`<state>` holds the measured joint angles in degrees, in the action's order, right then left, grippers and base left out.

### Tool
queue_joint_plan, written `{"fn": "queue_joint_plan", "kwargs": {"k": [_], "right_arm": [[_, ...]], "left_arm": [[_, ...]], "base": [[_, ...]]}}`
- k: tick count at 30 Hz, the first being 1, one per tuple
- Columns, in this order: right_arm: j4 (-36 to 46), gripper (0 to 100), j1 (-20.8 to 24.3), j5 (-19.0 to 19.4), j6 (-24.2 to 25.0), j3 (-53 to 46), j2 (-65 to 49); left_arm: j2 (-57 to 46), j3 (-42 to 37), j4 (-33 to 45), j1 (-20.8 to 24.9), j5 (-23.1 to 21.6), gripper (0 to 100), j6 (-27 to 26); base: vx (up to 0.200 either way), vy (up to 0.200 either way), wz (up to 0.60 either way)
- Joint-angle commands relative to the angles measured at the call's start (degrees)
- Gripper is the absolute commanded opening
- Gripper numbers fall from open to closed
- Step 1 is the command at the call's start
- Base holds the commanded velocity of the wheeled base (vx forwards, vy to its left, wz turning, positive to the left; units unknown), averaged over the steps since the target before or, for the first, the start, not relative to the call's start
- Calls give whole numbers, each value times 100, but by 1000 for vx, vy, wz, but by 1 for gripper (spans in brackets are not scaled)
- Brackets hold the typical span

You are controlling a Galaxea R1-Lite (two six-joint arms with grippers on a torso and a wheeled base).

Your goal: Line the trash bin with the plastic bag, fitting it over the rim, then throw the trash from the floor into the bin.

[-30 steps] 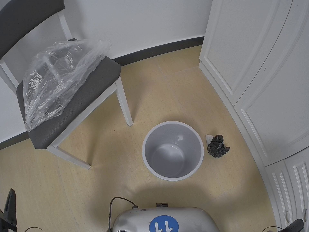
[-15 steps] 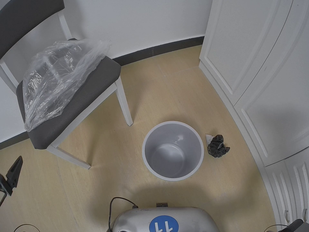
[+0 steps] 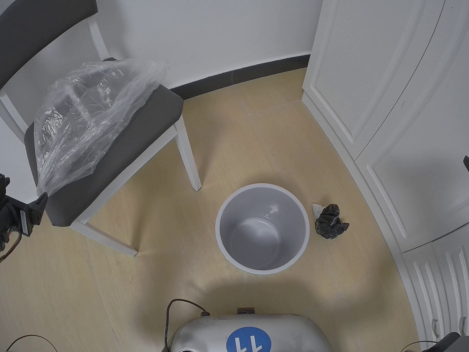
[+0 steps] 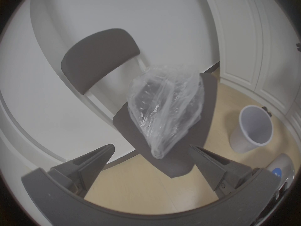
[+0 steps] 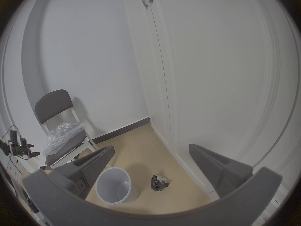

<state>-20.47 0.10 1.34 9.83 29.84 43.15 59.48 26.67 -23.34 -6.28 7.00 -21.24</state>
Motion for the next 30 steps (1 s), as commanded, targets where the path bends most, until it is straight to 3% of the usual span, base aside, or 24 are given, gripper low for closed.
{"fn": "queue_joint_plan", "kwargs": {"k": [1,13,25,30], "right_arm": [[-10,100,17,7,11,-5,35],[-19,100,17,24,11,-5,18],[-19,100,17,33,11,-5,-44],[-19,100,17,42,11,-5,-70]], "left_arm": [[855,154,-126,-348,-32,100,-30],[1505,444,-460,-611,-339,100,49],[2182,690,-1357,-585,-401,100,216],[2288,796,-1445,-550,-454,100,550]], "base": [[0,0,0],[0,0,0],[0,0,0],[0,0,0]]}}
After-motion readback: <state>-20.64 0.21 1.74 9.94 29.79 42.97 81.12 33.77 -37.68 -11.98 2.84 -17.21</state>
